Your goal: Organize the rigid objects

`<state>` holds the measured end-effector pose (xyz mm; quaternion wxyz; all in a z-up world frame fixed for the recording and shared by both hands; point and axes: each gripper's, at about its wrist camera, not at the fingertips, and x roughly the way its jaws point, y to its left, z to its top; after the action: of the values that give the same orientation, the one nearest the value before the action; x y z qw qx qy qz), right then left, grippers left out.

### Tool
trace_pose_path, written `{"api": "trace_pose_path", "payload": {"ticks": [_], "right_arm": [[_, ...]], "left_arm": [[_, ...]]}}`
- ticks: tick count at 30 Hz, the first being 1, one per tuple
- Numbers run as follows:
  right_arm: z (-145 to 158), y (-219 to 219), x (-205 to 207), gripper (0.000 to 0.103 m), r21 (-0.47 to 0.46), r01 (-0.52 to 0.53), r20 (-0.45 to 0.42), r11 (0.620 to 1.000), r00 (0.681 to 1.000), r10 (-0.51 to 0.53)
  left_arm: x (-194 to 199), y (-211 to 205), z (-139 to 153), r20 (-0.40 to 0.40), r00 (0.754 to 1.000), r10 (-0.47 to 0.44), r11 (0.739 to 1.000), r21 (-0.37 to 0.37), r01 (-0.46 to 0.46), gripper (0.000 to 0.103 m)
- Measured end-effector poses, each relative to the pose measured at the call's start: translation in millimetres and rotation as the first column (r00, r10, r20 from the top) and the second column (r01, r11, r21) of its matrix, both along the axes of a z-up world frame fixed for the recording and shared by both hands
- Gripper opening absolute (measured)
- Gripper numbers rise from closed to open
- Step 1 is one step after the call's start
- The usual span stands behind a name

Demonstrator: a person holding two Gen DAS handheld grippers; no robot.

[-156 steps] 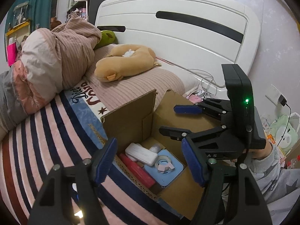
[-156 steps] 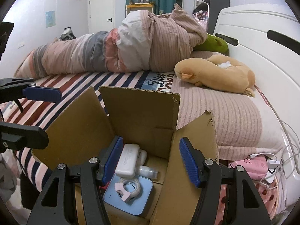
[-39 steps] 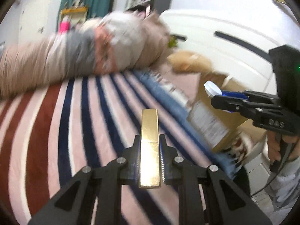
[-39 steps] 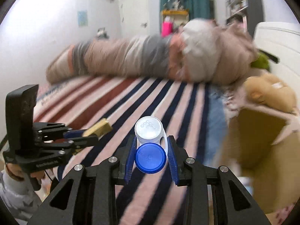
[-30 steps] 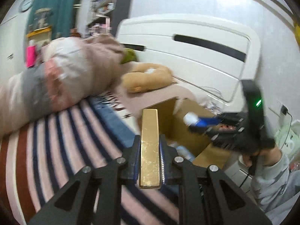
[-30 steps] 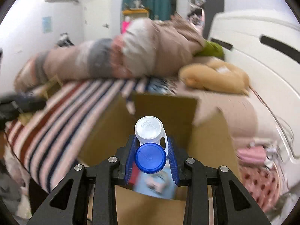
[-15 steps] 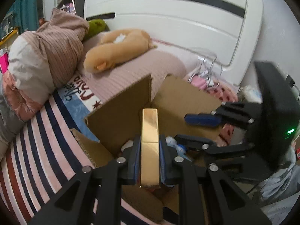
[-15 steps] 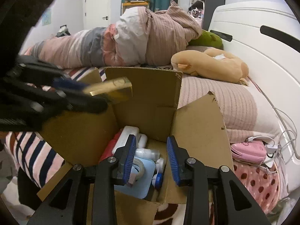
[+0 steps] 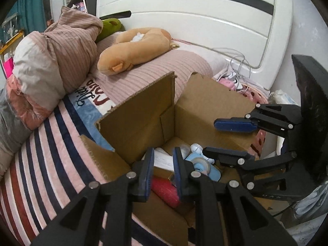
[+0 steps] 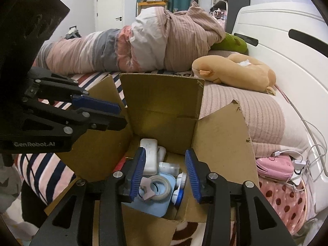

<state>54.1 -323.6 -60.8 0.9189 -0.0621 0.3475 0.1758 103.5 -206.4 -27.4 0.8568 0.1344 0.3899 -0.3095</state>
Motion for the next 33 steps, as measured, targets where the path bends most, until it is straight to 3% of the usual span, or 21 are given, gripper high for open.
{"api": "trace_pose_path", "payload": {"ticks": [5, 11, 14, 18, 19, 23, 28, 33], "right_arm": [[7.9, -1.0, -2.0, 0.037, 0.018, -0.021, -0.006, 1.0, 1.0, 0.021], [33.7, 0.2, -6.7, 0.052, 0.065, -0.096, 0.043, 0.993, 0.995, 0.094], [50.3, 1.6, -14.5, 0.064, 0.086, -0.137, 0.099, 0.987, 0.987, 0.129], [67.6, 1.2, -27.3, 0.096, 0.12, -0.172, 0.193, 0.978, 0.97, 0.147], [70.4, 2.1, -31.0, 0.102, 0.124, -0.179, 0.216, 0.976, 0.965, 0.149], [73.8, 6.2, -38.6, 0.103, 0.147, -0.223, 0.274, 0.964, 0.945, 0.176], [65.9, 9.4, -37.1, 0.103, 0.191, -0.244, 0.254, 0.951, 0.948, 0.193], [64.1, 13.8, -36.2, 0.103, 0.201, -0.248, 0.249, 0.948, 0.949, 0.195]], "left_arm": [[-14.0, 21.1, 19.5, 0.027, 0.999, 0.039, 0.997, -0.069, -0.037, 0.045], [-48.6, 58.0, 52.3, 0.125, 0.979, 0.159, 0.979, -0.147, -0.14, 0.076], [-67.3, 80.7, 65.4, 0.171, 0.951, 0.256, 0.957, -0.187, -0.224, 0.086], [-88.9, 110.8, 73.1, 0.208, 0.889, 0.407, 0.902, -0.243, -0.356, 0.097], [-92.3, 116.2, 73.1, 0.215, 0.872, 0.44, 0.888, -0.251, -0.386, 0.098], [-100.9, 139.2, 66.5, 0.212, 0.806, 0.553, 0.826, -0.265, -0.497, 0.098], [-102.8, 153.8, 57.0, 0.199, 0.774, 0.601, 0.794, -0.263, -0.549, 0.098], [-105.2, 157.8, 54.6, 0.197, 0.762, 0.617, 0.782, -0.263, -0.565, 0.098]]}}
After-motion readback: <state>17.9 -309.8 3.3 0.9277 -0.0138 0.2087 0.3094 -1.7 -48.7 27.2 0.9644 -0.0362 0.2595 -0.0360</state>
